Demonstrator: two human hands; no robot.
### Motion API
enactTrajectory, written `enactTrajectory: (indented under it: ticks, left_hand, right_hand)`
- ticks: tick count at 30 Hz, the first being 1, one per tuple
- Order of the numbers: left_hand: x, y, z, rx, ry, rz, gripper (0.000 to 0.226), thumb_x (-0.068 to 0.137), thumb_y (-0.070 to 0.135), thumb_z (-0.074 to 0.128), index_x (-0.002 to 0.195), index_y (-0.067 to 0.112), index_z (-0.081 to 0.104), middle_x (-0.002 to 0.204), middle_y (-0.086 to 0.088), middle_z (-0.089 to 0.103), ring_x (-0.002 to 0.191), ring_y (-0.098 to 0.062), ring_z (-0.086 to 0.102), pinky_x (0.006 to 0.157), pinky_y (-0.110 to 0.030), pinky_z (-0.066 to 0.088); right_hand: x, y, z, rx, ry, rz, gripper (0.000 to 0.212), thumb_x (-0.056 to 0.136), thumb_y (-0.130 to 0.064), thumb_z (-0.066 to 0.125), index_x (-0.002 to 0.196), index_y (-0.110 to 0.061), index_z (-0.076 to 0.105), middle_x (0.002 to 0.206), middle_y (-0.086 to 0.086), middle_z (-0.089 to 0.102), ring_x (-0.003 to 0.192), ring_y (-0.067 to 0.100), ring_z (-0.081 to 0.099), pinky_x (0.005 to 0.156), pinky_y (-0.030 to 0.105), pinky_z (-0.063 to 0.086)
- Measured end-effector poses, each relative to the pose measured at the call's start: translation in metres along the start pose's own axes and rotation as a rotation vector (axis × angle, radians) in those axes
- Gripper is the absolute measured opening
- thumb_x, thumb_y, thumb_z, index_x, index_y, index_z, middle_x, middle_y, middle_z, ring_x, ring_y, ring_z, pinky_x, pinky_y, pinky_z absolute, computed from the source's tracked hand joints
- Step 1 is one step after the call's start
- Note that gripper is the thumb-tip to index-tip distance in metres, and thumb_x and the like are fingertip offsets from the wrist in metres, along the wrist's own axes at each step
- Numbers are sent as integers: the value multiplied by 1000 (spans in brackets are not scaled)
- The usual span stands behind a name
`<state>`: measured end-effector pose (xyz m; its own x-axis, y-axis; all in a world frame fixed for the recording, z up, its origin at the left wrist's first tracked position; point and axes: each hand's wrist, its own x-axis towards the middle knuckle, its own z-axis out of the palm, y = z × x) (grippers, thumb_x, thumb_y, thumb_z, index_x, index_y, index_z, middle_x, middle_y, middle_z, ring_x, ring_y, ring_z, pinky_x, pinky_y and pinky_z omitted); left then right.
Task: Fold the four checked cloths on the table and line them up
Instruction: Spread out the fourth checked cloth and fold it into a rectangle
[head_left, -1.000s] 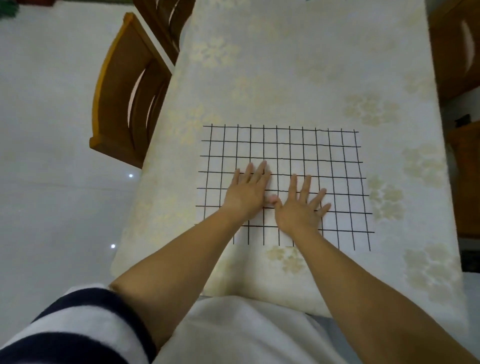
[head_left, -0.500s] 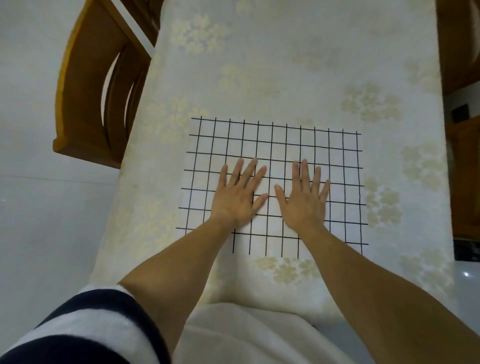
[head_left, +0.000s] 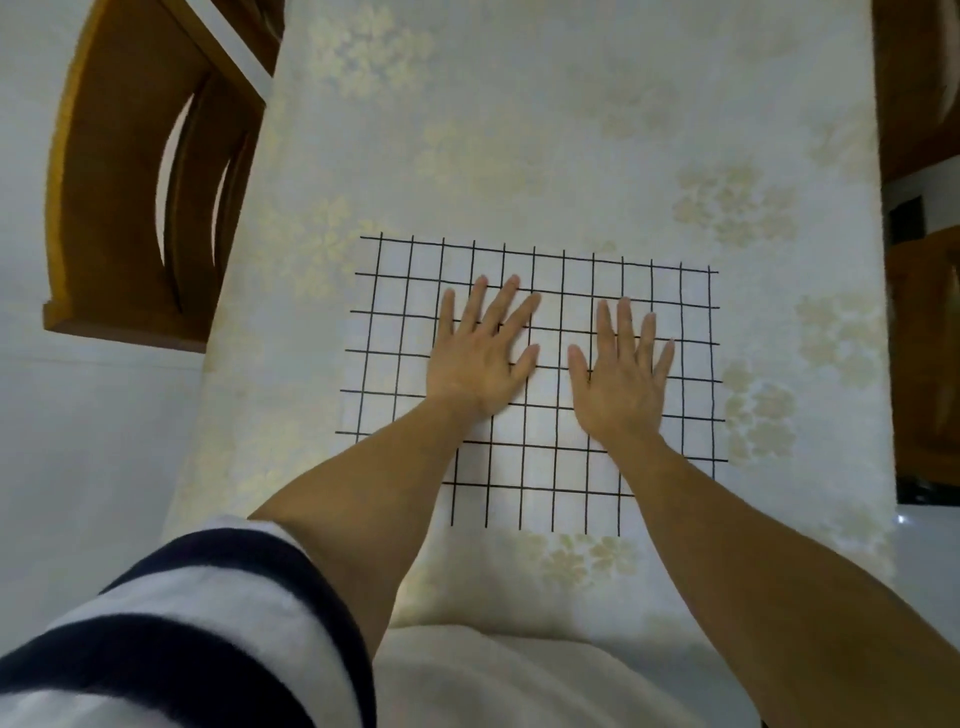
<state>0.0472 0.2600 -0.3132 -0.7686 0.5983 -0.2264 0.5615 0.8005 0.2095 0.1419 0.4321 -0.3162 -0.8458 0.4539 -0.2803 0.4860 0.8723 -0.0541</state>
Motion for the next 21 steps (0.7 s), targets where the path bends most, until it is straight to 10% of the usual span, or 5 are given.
enactTrajectory:
  ticks: [4,9,15,18,21]
  left_hand:
    - [2,-1,-3,-9,-22,25,64,100,62,1,158,39,-13,166,9,-21,152,-24,-23,121,-58,-9]
    - [5,-3,-13,-29,-110,65,74,100,67,10,157,30,-18,164,0,-27,150,-31,-26,120,-59,-12]
    - [-13,5,-30,-68,-323,34,124,76,81,59,158,29,-17,162,-2,-34,149,-33,-28,121,-61,-8]
    - [-14,8,-30,-79,-363,19,135,68,77,71,156,32,-22,161,-1,-35,148,-34,-30,119,-64,-8]
    - [-8,13,-35,-60,-423,-13,143,63,75,77,154,35,-27,159,1,-39,146,-36,-33,116,-68,-10]
  right_hand:
    - [-3,46,-10,87,-12,148,81,97,-70,8,158,-19,-8,166,3,-12,152,25,-12,123,48,-6]
    - [-25,81,-30,262,158,469,88,85,-67,58,144,-4,39,145,20,41,133,38,38,109,50,34]
    - [-19,107,-51,726,-149,620,88,67,-60,81,131,-3,59,132,14,62,121,32,58,103,42,47]
    - [-27,114,-63,815,-107,576,48,69,-58,81,75,-16,60,78,5,60,77,21,59,69,30,47]
    - [-42,104,-81,948,-65,521,26,87,-39,74,83,-16,60,80,-5,59,72,11,55,67,27,42]
